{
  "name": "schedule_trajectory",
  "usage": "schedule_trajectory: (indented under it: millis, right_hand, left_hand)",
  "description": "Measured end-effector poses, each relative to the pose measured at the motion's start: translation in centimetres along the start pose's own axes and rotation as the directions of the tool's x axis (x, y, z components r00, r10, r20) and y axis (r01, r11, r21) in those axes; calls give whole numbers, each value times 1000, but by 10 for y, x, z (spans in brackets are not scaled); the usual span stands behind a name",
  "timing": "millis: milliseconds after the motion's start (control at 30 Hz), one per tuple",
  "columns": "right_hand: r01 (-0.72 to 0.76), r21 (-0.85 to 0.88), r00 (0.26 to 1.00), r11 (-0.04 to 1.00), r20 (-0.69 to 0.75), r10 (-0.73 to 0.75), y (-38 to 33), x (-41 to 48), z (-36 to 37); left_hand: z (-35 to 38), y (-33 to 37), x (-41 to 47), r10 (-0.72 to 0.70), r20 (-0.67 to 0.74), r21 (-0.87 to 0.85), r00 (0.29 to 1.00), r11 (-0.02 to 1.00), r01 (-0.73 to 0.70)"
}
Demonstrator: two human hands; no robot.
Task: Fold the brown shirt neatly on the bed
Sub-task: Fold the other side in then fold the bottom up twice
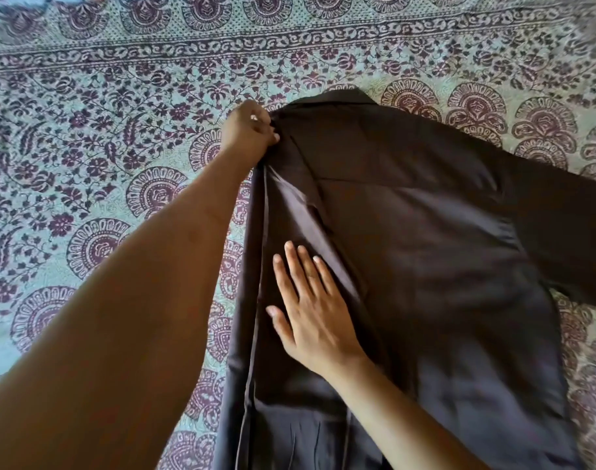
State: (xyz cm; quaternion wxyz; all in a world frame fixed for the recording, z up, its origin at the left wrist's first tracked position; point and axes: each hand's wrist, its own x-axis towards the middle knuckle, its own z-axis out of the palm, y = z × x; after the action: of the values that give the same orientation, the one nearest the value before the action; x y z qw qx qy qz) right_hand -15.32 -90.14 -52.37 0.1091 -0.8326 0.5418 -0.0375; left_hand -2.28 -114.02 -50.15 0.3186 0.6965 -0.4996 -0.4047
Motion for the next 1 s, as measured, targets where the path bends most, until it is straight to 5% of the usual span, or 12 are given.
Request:
schedule_trajectory:
  millis: [200,333,400,500,600,767,900,1000]
  right_hand:
    - [62,92,997,994,41,-66,-30,-33,6]
    - [122,323,992,939,-77,-103,-28,-44,-3]
    - [65,411,964,909,-261,49,-8,-31,-16]
    - [-192,475,827,859,-393,402,35,4,-34]
    - [-400,550,802,733,-178,571,64,29,-44]
    - [-431,574,885,696,120,449,75,20,-48]
    - [-459,580,864,673,116,490,82,15,-47]
    - [-460,598,842,656,57,537,79,12,-45]
  left_hand:
    - [4,13,-9,165,-76,331,983,934,-131]
    - [3,12,-36,290,-181,328,940,919,-220]
    - [-2,4,-68,358,-240,333,902,903,-270]
    - [-8,-19,-125,430,-102,371,897,853,-367]
    - [-12,-37,-166,285,-17,431,958,867,-251]
    - [-16,-24,-173,-15,28,455,1000,890,1]
    - [-28,-30,-166,-179,2,324,984,931,169]
    - [-39,-39,-173,-157,-27,345,987,926,156]
